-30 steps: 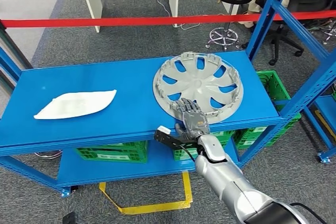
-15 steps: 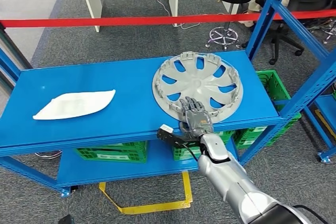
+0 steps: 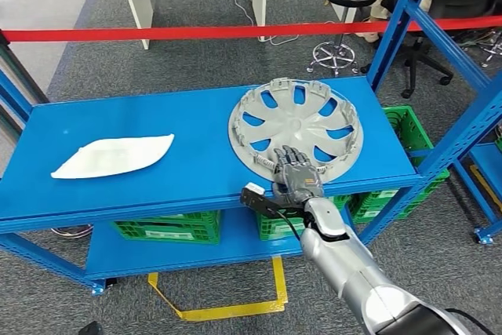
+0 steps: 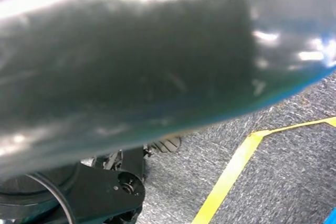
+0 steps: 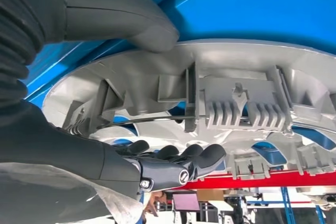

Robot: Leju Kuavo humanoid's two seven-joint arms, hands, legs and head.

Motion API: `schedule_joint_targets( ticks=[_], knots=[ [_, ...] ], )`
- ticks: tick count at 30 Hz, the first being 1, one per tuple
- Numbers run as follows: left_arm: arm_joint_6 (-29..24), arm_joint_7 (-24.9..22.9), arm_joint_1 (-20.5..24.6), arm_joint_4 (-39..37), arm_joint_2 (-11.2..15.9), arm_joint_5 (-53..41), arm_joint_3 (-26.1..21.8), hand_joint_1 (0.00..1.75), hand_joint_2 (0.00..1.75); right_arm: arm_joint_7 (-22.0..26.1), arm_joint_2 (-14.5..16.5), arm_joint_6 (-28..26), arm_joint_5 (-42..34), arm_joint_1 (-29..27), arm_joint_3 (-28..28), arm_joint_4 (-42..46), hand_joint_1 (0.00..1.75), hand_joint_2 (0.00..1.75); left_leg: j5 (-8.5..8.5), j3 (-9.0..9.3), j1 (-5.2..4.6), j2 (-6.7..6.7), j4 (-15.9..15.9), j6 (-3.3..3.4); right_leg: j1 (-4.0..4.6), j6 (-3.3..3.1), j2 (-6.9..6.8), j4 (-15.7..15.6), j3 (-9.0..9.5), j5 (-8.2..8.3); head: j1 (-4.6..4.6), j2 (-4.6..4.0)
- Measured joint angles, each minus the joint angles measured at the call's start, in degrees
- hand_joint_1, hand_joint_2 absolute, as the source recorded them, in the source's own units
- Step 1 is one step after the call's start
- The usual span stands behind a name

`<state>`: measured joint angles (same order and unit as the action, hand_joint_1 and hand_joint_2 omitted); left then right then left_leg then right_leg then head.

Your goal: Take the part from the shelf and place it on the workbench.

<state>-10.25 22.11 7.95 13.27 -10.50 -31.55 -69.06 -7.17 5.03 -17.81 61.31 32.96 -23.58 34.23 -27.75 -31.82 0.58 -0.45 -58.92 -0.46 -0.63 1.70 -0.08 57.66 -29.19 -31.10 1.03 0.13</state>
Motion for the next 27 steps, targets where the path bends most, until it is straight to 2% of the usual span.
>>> schedule_joint_targets(
  ticks=[11, 15, 27],
  knots=[
    [-0.2, 0.1, 0.4, 0.0, 0.3, 0.7, -0.2, 0.0, 0.0, 0.3, -0.6, 2.5, -1.8, 1.6, 0.7, -2.0, 0.03, 1.75, 0.01, 0.26, 0.0, 0.0, 0.0, 0.01, -0.01, 0.01, 0.0, 0.0, 0.24, 0.02, 0.01, 0.0],
    [-0.4, 0.0, 0.4, 0.0, 0.3, 0.8, -0.2, 0.0, 0.0, 0.3, -0.8, 3.1, -2.1, 2.1, 0.8, -2.6, 1.73, 1.75, 0.03, 0.3, 0.0, 0.0, 0.0, 0.02, -0.01, 0.02, 0.0, 0.0, 0.28, 0.03, 0.01, 0.0],
    [-0.9, 0.0, 1.1, 0.0, 0.3, 2.4, -1.1, 0.0, 0.0, 1.7, -2.3, 5.3, -3.5, 4.3, 1.6, -4.3, 1.75, 1.75, 0.04, 0.42, -0.01, 0.0, 0.0, 0.03, -0.02, 0.06, -0.01, 0.0, 0.41, 0.07, 0.01, 0.0]
  ],
)
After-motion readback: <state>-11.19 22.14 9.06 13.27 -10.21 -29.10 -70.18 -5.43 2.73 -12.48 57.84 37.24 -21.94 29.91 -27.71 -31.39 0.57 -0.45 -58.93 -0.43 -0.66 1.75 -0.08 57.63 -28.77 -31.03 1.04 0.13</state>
